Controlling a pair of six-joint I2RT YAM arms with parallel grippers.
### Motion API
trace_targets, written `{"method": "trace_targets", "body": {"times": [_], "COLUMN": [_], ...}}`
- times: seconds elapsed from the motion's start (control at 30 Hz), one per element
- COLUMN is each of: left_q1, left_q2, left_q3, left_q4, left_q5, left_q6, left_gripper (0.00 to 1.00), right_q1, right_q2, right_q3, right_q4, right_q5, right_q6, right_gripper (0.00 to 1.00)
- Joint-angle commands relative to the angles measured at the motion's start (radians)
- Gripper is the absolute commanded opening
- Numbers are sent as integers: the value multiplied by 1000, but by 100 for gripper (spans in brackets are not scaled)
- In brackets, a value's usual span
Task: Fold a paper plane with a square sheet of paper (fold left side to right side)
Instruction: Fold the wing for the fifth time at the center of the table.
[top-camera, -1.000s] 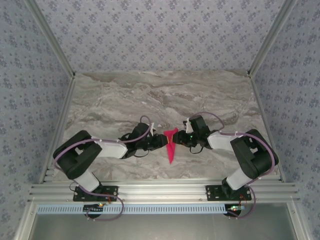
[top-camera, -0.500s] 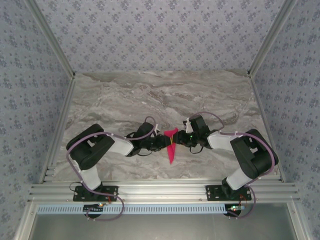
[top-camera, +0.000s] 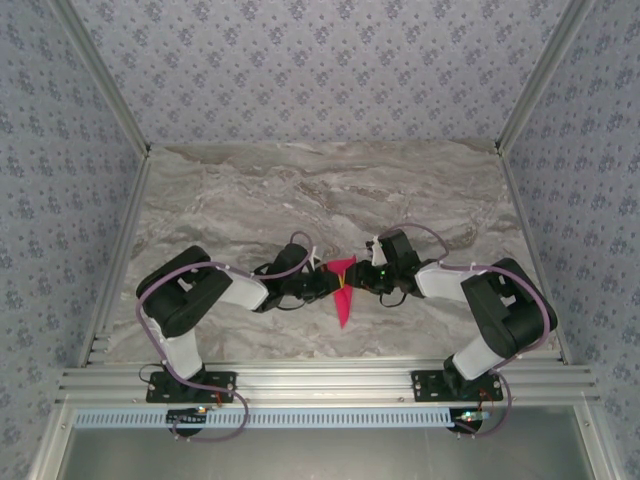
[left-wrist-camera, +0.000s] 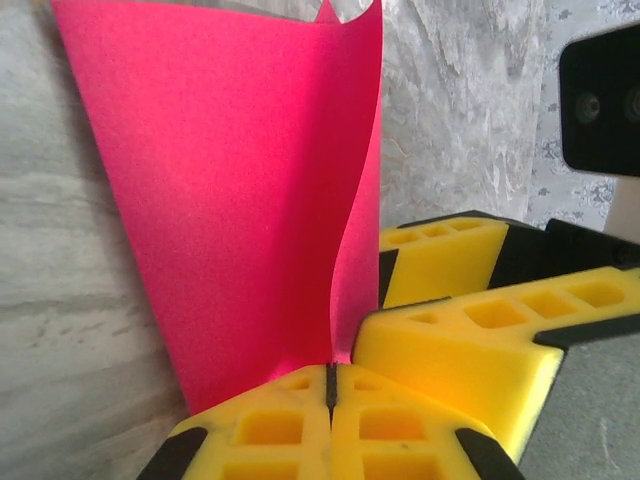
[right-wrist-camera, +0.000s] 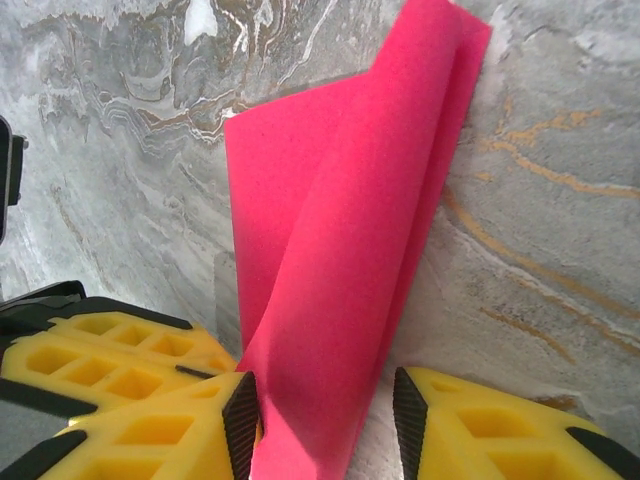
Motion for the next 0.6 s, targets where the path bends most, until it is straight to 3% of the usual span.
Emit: {"method": "trace_targets", "body": {"times": [0.0, 0.17, 0.37, 0.57], "left_q1": [15, 22, 23, 24], "left_q2": [-36, -60, -76, -82], "left_q3": [2, -6, -7, -9], "left_q4": [-16, -34, -54, -62], "left_q5": [-17, -18, -24, -28], "left_q6": [34, 56, 70, 72], "left_gripper": [0, 0, 0, 0], "right_q1": [-25, -58, -68, -65], "right_q2": [-39, -78, -67, -9], "right_q3": [5, 34, 82, 122], "right_q4": [-27, -23, -15, -15], "right_q5": [-21, -67, -55, -51], "right_q6": [-13, 3, 51, 98], "right_gripper": [47, 55, 83, 91]}}
